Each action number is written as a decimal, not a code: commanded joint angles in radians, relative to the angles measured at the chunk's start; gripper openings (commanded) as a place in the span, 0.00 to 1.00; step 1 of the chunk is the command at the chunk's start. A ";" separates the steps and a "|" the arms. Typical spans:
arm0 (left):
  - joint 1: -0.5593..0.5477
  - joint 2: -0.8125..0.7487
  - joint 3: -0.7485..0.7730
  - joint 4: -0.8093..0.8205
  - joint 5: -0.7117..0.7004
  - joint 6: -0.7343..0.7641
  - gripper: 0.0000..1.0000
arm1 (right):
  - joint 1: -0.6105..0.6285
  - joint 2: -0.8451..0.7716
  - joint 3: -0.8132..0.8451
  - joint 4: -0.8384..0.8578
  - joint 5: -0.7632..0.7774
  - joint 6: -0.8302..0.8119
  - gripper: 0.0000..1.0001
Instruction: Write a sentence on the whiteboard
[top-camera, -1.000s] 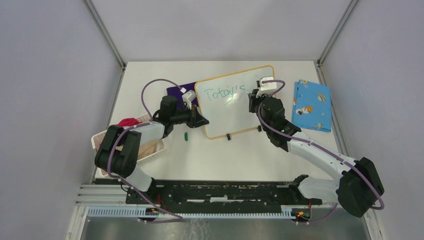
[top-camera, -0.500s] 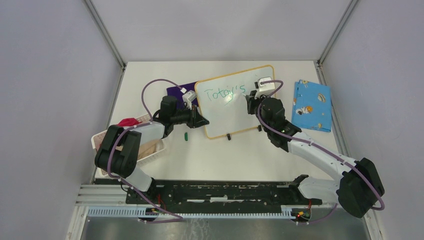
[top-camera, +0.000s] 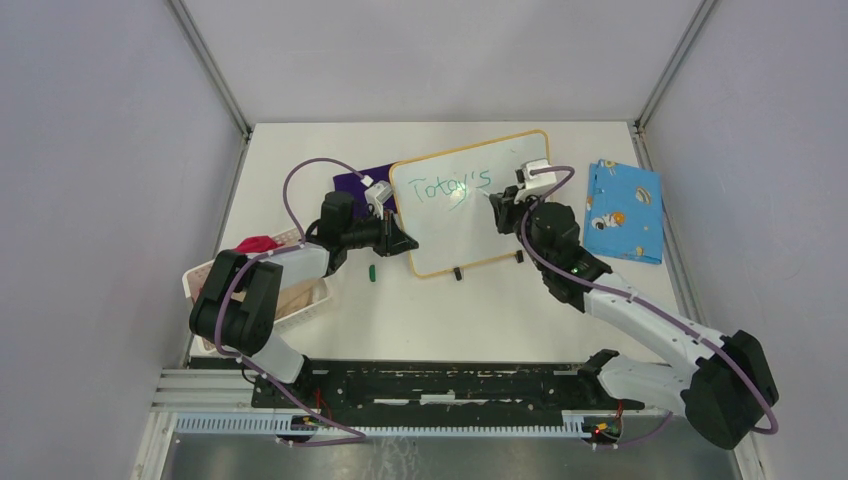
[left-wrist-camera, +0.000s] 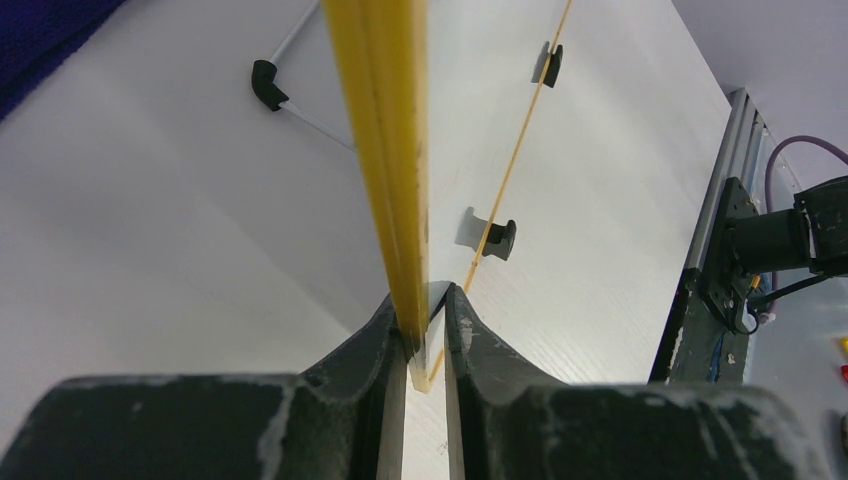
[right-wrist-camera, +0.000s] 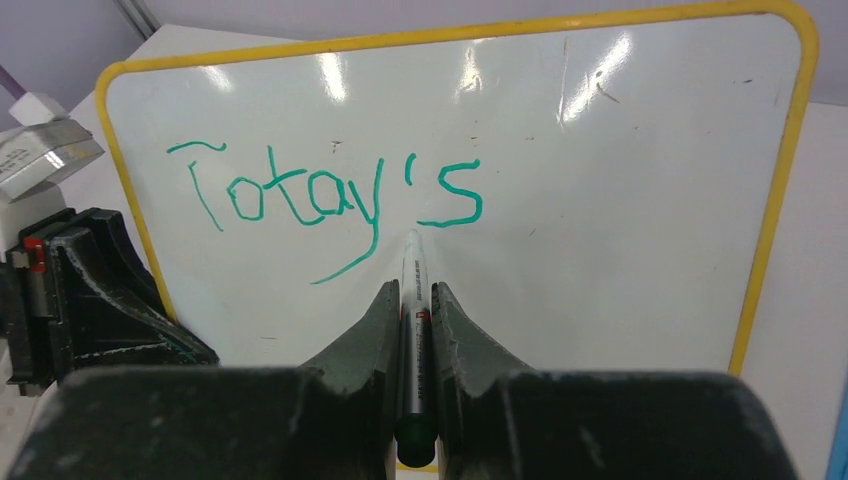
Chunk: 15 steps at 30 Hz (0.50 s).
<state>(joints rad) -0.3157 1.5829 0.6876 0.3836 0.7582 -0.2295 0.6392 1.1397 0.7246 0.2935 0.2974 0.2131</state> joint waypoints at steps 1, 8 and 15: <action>-0.002 -0.007 0.015 -0.043 -0.086 0.107 0.02 | -0.002 -0.131 -0.020 0.051 -0.027 -0.002 0.00; -0.002 -0.005 0.019 -0.052 -0.086 0.111 0.02 | 0.109 -0.272 -0.044 0.000 0.008 -0.130 0.00; -0.002 -0.001 0.021 -0.063 -0.091 0.119 0.02 | 0.395 -0.268 -0.134 0.023 0.219 -0.277 0.00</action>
<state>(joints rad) -0.3161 1.5829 0.6945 0.3679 0.7586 -0.2153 0.9485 0.8566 0.6567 0.2878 0.3866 0.0380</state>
